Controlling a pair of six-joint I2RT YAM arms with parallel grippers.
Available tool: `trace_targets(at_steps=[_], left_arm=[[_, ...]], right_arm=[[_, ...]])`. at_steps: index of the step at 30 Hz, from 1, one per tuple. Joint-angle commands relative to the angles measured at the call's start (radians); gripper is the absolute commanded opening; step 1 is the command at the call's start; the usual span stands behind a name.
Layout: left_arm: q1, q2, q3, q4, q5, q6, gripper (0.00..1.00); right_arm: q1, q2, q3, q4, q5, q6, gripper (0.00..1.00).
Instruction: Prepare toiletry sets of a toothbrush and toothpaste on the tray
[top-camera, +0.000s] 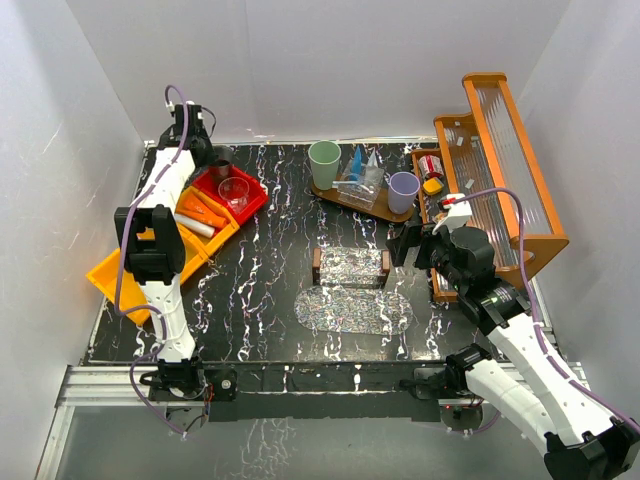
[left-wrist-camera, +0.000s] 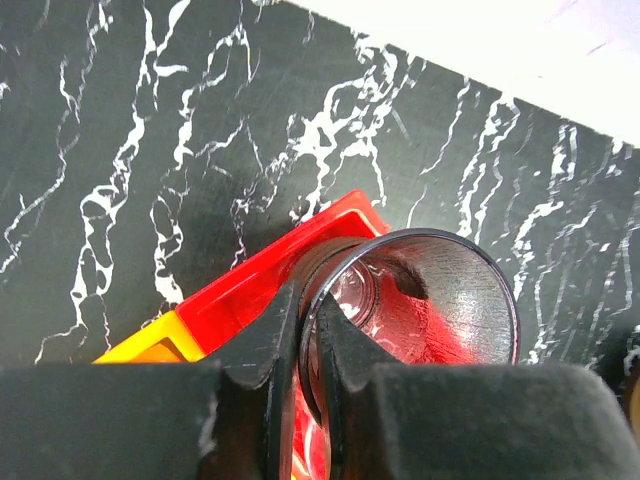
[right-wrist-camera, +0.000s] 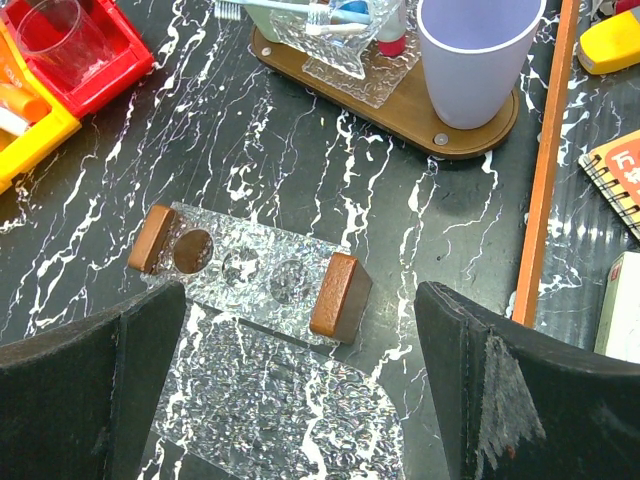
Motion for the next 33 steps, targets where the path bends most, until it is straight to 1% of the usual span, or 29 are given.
trace_targets(at_steps=[1,5,7,11,15,17,19,20,23,25,27,29,31,33], left_arm=[[0.004,-0.158,0.103,0.038,0.008,0.016,0.00],[0.005,-0.283,0.075,0.044,0.106,-0.001,0.00],[0.005,-0.365,0.011,0.087,0.157,-0.009,0.00],[0.003,-0.543,-0.183,0.204,0.303,-0.043,0.00],[-0.011,-0.695,-0.368,0.305,0.553,-0.052,0.00],[-0.037,-0.773,-0.471,0.340,0.649,-0.042,0.00],[-0.081,-0.841,-0.558,0.336,0.717,0.002,0.00],[-0.113,-0.883,-0.593,0.306,0.732,0.048,0.00],[-0.259,-0.962,-0.681,0.218,0.724,0.156,0.00],[-0.352,-1.005,-0.729,0.164,0.704,0.186,0.00],[-0.423,-1.046,-0.783,0.136,0.702,0.180,0.00],[-0.489,-1.082,-0.846,0.126,0.683,0.142,0.00],[-0.545,-1.104,-0.898,0.130,0.648,0.089,0.00],[-0.612,-1.098,-0.919,0.107,0.589,0.063,0.00]], right_arm=[[-0.002,-0.021,0.056,0.046,0.018,0.012,0.98],[-0.003,-0.024,0.058,0.046,0.011,0.022,0.98],[-0.003,-0.026,0.061,0.047,0.009,0.026,0.98],[-0.002,-0.030,0.067,0.048,0.012,0.030,0.98],[-0.002,-0.033,0.074,0.048,0.014,0.030,0.98],[-0.002,-0.035,0.074,0.050,0.016,0.030,0.98],[-0.003,-0.036,0.071,0.053,0.013,0.034,0.98],[-0.003,-0.036,0.070,0.056,0.011,0.035,0.98],[-0.002,-0.033,0.064,0.064,0.002,0.041,0.98],[-0.002,-0.032,0.061,0.069,0.001,0.045,0.98],[-0.002,-0.029,0.057,0.072,0.000,0.049,0.98],[-0.002,-0.029,0.056,0.073,-0.002,0.054,0.98],[-0.002,-0.032,0.053,0.075,-0.004,0.063,0.98],[-0.002,-0.036,0.050,0.077,-0.001,0.067,0.98]])
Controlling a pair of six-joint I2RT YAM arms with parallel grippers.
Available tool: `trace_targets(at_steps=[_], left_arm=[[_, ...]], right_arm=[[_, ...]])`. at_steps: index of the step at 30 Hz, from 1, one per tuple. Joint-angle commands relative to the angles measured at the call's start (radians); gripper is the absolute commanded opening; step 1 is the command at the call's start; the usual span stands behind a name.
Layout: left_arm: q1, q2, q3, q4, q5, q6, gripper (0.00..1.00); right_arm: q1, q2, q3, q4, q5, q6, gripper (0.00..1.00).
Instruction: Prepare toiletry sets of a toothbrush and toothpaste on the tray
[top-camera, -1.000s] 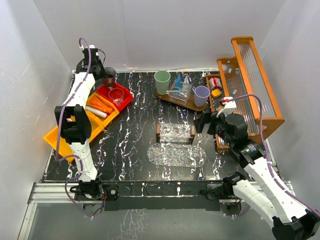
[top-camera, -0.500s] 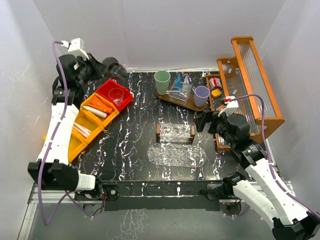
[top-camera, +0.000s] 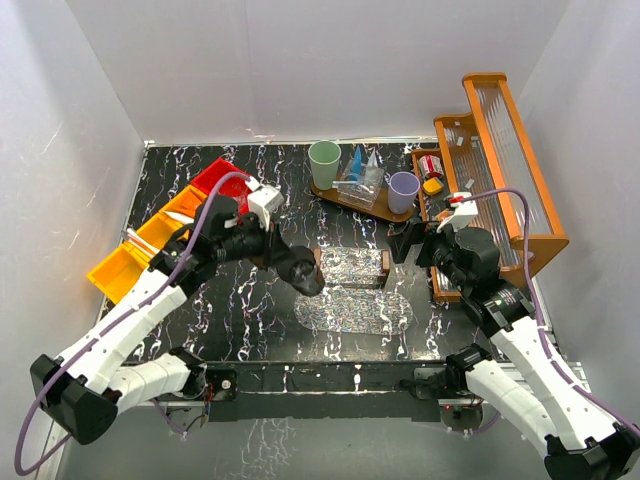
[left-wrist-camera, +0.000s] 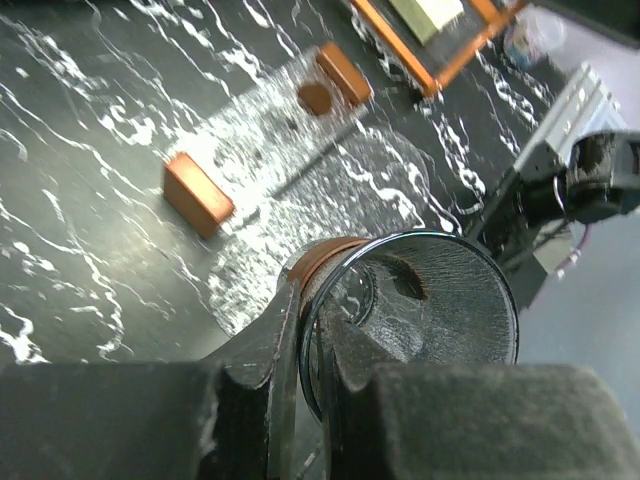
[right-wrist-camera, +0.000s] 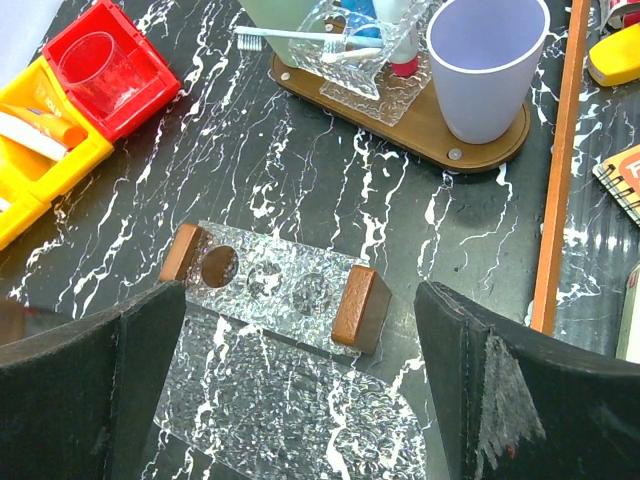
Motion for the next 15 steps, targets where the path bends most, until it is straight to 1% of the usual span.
trace_targets(at_steps=[1,4,7,11,15], left_arm=[[-0.121,-0.038,-0.020,-0.003,-0.111,-0.071,0.00],[-0.236,0.020,-0.003,-0.053,-0.250,-0.057,0.00],[-0.312,0.076,0.009,-0.052,-0.353,-0.044,0.00],[-0.344,0.118,-0.028,0.018,-0.387,-0.047,0.00],[-0.346,0.152,-0.038,0.022,-0.432,-0.034,0.00]], right_arm=[[-0.002,-0.019,0.030,0.074,0.007,0.020,0.98],[-0.002,-0.029,0.028,0.072,0.015,0.020,0.98],[-0.003,-0.038,0.031,0.064,0.024,0.012,0.98],[-0.002,-0.051,0.033,0.046,0.039,0.004,0.98],[-0.003,-0.070,0.031,0.032,0.050,0.000,0.98]])
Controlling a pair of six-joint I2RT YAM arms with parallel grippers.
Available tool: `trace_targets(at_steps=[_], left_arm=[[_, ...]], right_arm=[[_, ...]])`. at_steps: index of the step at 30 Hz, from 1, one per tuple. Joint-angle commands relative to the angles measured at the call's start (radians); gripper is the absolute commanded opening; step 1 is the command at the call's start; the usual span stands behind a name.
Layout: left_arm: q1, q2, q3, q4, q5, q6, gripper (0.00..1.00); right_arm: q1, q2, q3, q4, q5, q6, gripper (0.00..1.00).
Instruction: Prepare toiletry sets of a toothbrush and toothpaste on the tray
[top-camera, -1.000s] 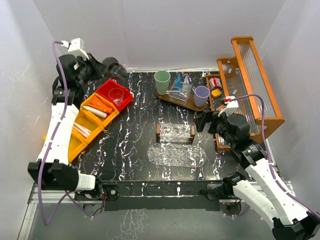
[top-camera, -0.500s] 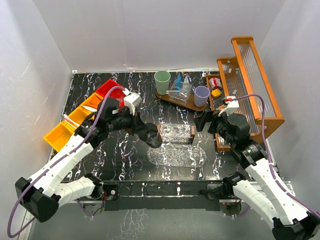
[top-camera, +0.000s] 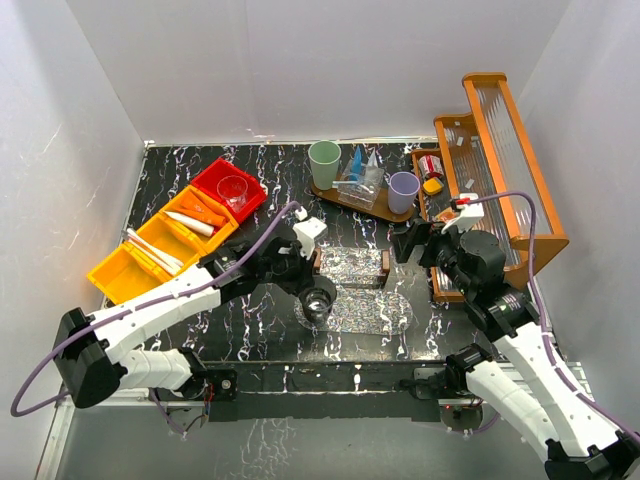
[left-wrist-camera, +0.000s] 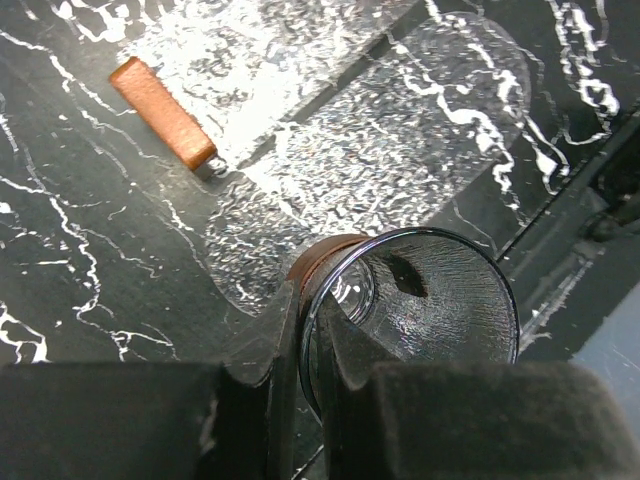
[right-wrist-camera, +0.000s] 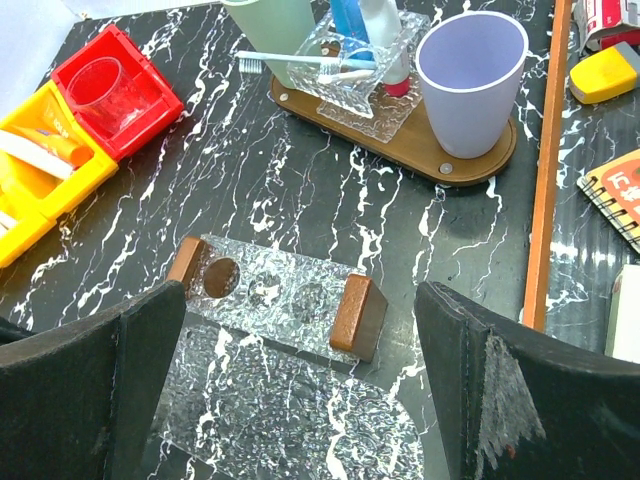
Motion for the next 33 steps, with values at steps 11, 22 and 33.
trace_targets(at_steps=[11,22,33], left_arm=[[-0.003,0.026,-0.084,0.174,-0.057,-0.023,0.00],[-0.003,0.023,-0.145,0.250,-0.104,-0.019,0.00],[0.000,0.019,-0.173,0.284,-0.135,-0.011,0.00]], right_arm=[[-0.003,-0.041,0.023,0.031,0.038,-0.020,0.98],[-0.002,-0.047,0.018,0.027,0.045,-0.027,0.98],[-0.002,-0.038,0.015,0.029,0.048,-0.036,0.98]])
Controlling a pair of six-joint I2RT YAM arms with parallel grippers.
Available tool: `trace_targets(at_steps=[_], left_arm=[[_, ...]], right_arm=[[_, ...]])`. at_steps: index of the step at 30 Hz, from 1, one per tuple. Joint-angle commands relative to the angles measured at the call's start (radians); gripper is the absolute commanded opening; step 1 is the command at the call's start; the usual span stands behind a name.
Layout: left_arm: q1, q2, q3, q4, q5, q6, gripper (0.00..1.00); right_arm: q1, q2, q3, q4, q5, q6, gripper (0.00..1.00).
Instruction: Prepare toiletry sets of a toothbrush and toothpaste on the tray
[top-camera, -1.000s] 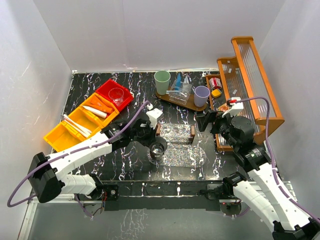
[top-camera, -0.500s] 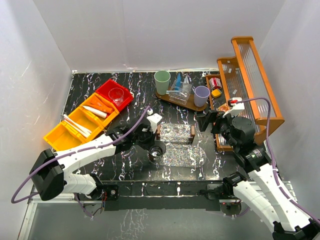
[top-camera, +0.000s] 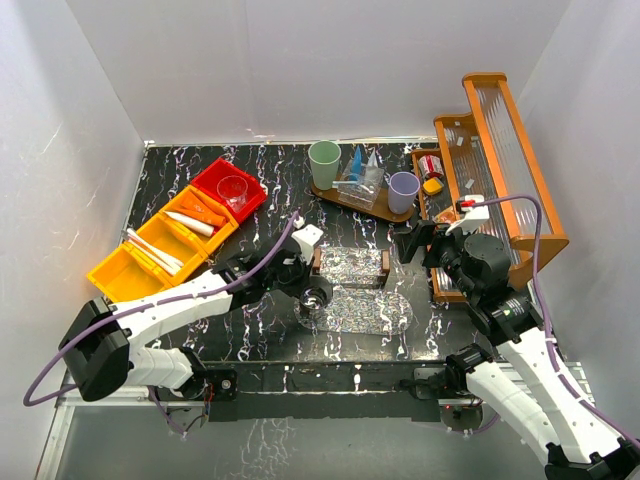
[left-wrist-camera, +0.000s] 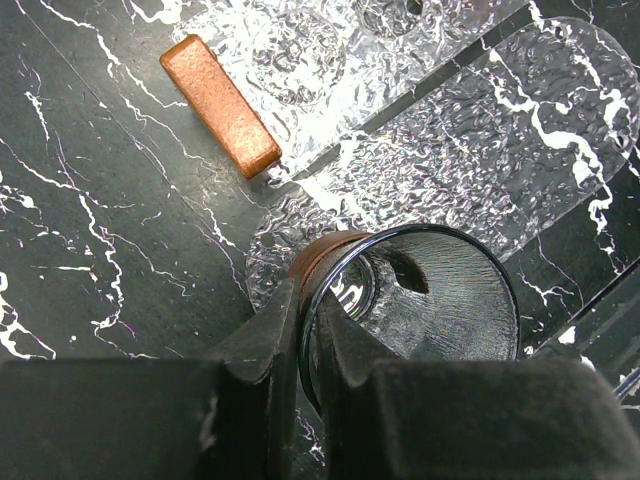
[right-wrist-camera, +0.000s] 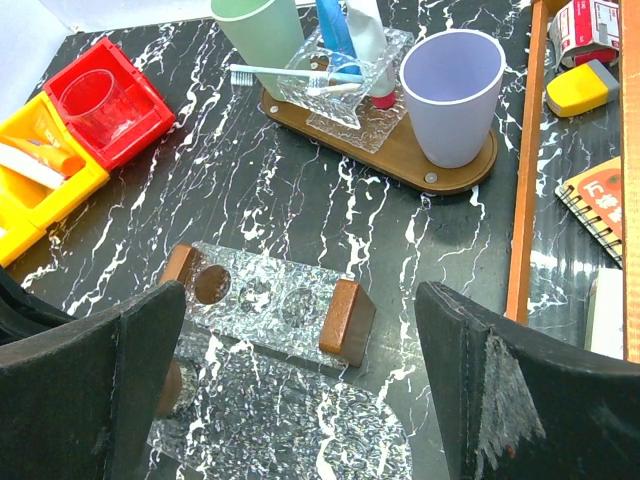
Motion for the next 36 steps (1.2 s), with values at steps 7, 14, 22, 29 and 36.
trace_targets(at_steps=[7,14,22,29,36], left_arm=[[0.002,-0.021,-0.019,0.066,-0.008,-0.008,0.00],[0.004,-0.052,-0.034,0.022,-0.061,-0.017,0.16],[0.018,-0.145,0.020,-0.033,-0.145,0.016,0.62],[0.205,-0.130,0.164,-0.071,-0.218,0.032,0.89],[0.605,0.089,0.363,-0.074,-0.104,-0.110,0.95]], right_arm=[[-0.002,-0.005,0.010,0.040,0.016,-0.017,0.98],[-0.002,-0.007,0.009,0.039,0.019,-0.019,0.98],[-0.003,0.001,0.005,0.042,0.011,-0.016,0.98],[-0.002,-0.002,-0.019,0.042,0.002,-0.010,0.98],[-0.002,0.009,-0.028,0.054,-0.004,-0.007,0.98]])
